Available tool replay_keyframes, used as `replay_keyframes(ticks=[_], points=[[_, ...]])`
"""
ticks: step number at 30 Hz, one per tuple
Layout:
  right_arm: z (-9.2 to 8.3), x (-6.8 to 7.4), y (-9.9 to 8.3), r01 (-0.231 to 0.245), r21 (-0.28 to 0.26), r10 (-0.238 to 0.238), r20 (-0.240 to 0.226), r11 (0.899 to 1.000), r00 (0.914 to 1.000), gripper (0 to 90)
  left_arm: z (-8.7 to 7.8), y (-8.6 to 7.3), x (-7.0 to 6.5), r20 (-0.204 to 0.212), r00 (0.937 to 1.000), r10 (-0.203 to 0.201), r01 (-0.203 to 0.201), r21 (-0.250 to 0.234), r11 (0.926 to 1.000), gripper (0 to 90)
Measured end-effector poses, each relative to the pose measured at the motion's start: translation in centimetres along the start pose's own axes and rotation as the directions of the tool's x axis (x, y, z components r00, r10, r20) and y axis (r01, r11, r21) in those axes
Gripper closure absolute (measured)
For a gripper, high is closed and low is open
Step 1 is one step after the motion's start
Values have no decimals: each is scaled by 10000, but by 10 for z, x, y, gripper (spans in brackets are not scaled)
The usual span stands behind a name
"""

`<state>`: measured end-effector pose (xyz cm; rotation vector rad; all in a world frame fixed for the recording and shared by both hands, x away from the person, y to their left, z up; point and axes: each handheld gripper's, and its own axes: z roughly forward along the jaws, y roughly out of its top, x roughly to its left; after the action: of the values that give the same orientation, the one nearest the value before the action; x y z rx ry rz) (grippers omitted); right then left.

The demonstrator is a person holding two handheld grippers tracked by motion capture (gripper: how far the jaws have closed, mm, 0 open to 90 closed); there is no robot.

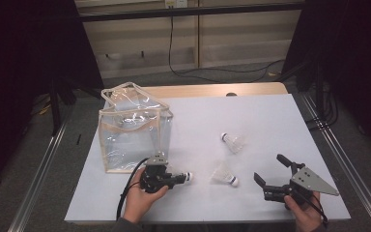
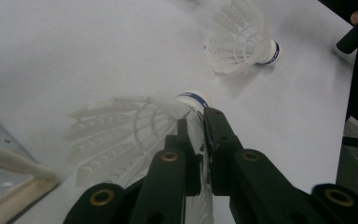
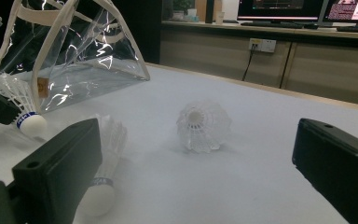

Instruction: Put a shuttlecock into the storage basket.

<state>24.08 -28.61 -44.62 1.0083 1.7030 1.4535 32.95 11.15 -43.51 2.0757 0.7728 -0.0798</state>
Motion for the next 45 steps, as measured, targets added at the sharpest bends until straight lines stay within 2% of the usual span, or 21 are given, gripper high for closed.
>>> replay_keyframes(ticks=[12,20,28,45], points=[[-1,-1,0,-37,-16,37,17,10000,10000,12,-6,10,-5,50,9998,213,-212,-19,9998,862],[-1,-1,0,-45,-18,45,7,10000,10000,12,-8,15,-5,179,9998,55,-53,-138,9999,863],[0,0,0,-52,-27,52,-20,10000,10000,12,-9,21,-2,120,9999,-28,29,-46,10000,865],[0,0,0,-50,-49,50,-30,10000,10000,12,-14,38,-2,288,9996,72,-77,177,9998,865]])
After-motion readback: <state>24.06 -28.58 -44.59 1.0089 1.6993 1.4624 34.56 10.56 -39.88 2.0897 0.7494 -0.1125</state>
